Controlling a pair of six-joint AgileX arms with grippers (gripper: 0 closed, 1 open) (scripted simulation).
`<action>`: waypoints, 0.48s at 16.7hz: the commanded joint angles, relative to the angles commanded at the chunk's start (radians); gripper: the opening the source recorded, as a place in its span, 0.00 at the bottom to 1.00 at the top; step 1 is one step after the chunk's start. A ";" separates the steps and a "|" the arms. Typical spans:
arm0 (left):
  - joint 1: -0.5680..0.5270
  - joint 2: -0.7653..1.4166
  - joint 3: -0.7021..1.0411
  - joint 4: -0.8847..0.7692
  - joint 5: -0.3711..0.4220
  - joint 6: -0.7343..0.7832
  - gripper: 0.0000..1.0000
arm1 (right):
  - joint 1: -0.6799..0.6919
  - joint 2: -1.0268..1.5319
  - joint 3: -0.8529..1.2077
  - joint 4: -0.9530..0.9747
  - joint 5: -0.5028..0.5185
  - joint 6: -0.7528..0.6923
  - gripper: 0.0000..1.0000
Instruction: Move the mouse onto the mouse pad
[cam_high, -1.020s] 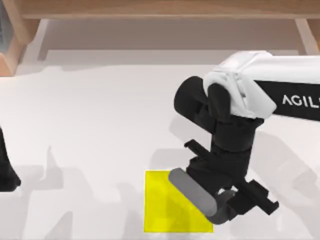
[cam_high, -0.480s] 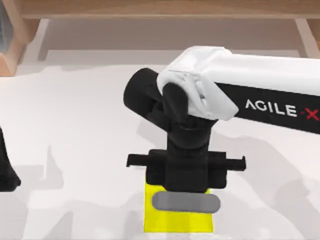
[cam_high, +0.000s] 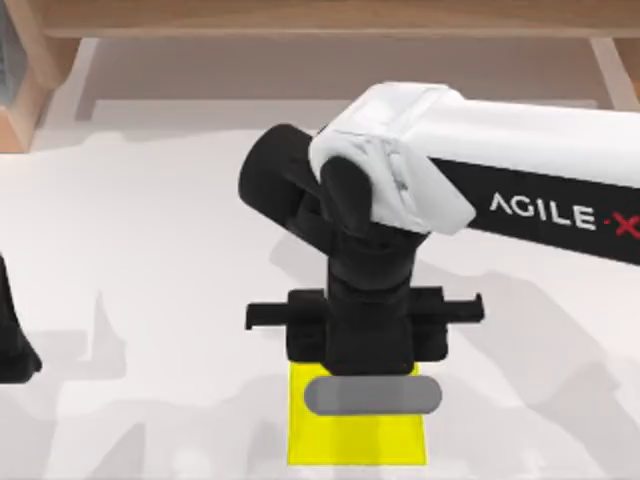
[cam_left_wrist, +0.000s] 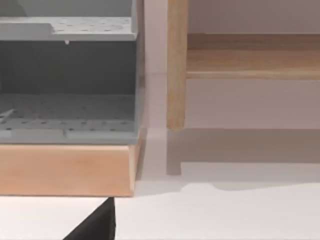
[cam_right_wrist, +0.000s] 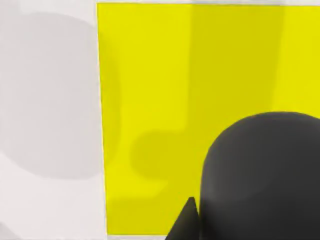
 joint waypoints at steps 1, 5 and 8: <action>0.000 0.000 0.000 0.000 0.000 0.000 1.00 | 0.000 0.000 0.000 0.000 -0.001 0.000 0.00; 0.000 0.000 0.000 0.000 0.000 0.000 1.00 | -0.005 0.008 -0.022 0.006 -0.026 0.008 0.00; 0.000 0.000 0.000 0.000 0.000 0.000 1.00 | -0.005 0.021 -0.054 0.013 -0.062 0.011 0.00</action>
